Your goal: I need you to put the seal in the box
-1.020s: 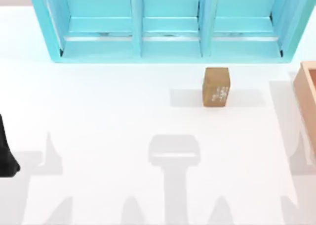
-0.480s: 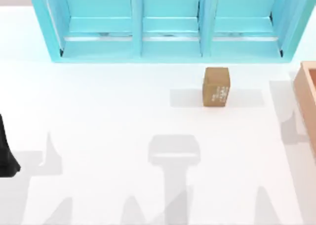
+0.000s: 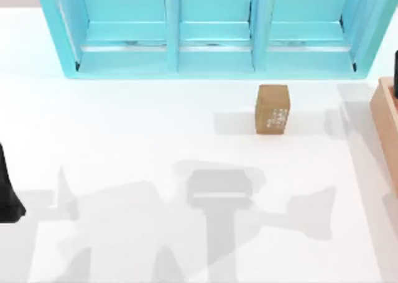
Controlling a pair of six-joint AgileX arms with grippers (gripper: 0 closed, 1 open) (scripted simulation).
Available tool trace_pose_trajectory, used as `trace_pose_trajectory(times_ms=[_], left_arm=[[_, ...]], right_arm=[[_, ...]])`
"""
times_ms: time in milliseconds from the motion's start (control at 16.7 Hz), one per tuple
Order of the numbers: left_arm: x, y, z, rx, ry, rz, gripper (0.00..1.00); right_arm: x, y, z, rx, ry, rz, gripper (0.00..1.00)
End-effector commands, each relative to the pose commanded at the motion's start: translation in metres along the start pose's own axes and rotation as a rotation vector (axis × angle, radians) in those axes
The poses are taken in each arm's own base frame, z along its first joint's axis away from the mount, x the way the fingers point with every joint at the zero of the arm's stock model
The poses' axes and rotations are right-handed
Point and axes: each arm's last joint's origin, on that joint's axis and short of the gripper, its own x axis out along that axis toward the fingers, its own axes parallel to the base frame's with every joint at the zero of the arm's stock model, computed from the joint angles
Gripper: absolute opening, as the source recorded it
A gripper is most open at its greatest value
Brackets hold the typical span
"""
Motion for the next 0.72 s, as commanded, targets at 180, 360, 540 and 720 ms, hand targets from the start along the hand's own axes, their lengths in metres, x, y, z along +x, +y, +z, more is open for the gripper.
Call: trace_pose_trajectory(times_ms=[180,360,540,720], left_arm=[[0.0,0.0,0.0,0.0,0.0,0.0,1.0],[0.0,0.0,0.0,0.0,0.0,0.0,1.0],[0.0,0.0,0.0,0.0,0.0,0.0,1.0],[0.0,0.0,0.0,0.0,0.0,0.0,1.0]], right_arm=[[0.037,0.041,0.039,-0.054,0.205,-0.06,1.0],[0.068,0.088,0.066,-0.098,0.312,-0.08,1.0],[0.085,0.134,0.082,-0.125,0.333,-0.051,1.0],[0.092,0.171,0.086,-0.138,0.321,-0.002,1.0]])
